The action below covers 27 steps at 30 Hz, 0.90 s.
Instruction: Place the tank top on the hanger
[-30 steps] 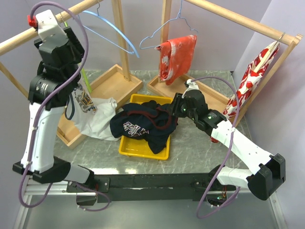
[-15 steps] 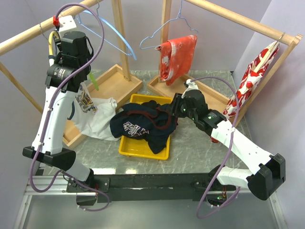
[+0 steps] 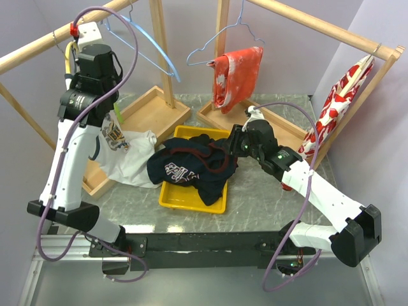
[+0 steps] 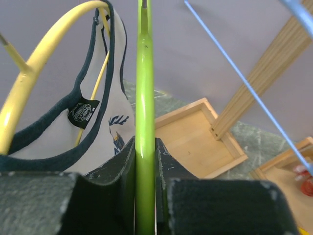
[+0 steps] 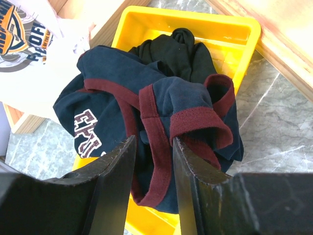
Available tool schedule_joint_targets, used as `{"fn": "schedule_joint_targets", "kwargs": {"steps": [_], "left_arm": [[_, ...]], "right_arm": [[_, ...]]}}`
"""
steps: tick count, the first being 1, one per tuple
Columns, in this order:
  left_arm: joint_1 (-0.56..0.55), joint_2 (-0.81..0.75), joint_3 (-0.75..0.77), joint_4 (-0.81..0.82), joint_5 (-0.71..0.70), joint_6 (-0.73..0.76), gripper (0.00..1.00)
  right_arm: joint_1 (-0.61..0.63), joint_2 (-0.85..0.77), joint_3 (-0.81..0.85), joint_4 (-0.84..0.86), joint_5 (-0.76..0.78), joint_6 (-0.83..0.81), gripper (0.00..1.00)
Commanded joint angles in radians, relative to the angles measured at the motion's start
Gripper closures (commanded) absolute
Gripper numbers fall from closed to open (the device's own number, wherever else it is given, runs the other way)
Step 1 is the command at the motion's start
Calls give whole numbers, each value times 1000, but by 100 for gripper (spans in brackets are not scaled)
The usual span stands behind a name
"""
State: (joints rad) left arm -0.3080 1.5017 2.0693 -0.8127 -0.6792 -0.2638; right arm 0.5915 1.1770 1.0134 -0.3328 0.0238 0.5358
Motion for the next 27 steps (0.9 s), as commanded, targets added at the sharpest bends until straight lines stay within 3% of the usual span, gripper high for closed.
{"fn": "schedule_joint_targets", "kwargs": {"steps": [1, 13, 17, 27], "left_arm": [[1, -78, 54, 69, 85, 20, 99], [1, -221, -92, 141, 240, -23, 99], [1, -294, -207, 167, 311, -51, 99], [0, -497, -376, 127, 434, -63, 99]], "right_arm": [[5, 4, 28, 28, -10, -20, 56], [7, 18, 27, 41, -16, -20, 56], [5, 9, 22, 41, -12, -22, 55], [7, -46, -10, 11, 34, -27, 48]]}}
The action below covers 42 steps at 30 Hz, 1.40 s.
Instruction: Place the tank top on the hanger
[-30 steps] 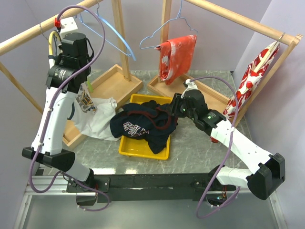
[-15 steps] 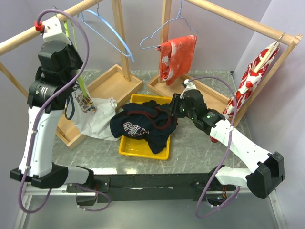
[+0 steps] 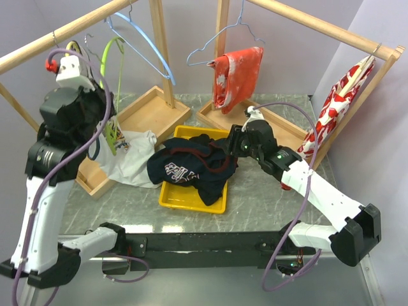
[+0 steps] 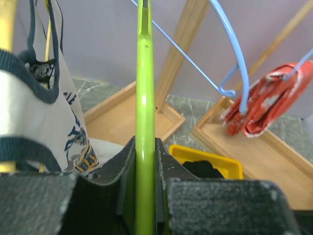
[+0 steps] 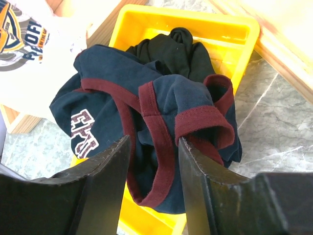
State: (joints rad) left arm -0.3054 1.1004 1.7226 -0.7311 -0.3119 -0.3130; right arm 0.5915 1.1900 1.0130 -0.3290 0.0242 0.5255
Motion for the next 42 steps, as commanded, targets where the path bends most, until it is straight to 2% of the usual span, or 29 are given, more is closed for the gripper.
{"fn": "schedule_joint_targets", "kwargs": {"steps": [1, 8, 17, 21, 26, 30, 33, 39, 42], "left_arm": [[-1, -111, -49, 29, 66, -17, 99], [-1, -276, -168, -27, 86, -54, 99], [-1, -454, -382, -114, 227, -81, 99], [-1, -510, -434, -160, 303, -69, 99], [-1, -556, -489, -188, 460, -41, 99], [-1, -565, -503, -198, 647, 9, 99], [-1, -557, -509, -212, 782, 61, 99], [-8, -544, -518, -186, 885, 81, 99], [-24, -511, -515, -189, 904, 87, 99]], "right_arm": [[5, -66, -14, 5, 40, -18, 47], [5, -109, -34, -33, 51, -27, 41], [42, -152, -47, -58, 82, -27, 39], [123, -106, -13, -87, 180, -32, 39], [221, -26, 53, -183, 423, -19, 40], [226, -13, 56, -196, 497, -21, 41], [226, 13, 56, -183, 493, -25, 43], [223, 66, 68, -164, 481, -24, 50], [206, 83, 67, -145, 454, -18, 61]]}}
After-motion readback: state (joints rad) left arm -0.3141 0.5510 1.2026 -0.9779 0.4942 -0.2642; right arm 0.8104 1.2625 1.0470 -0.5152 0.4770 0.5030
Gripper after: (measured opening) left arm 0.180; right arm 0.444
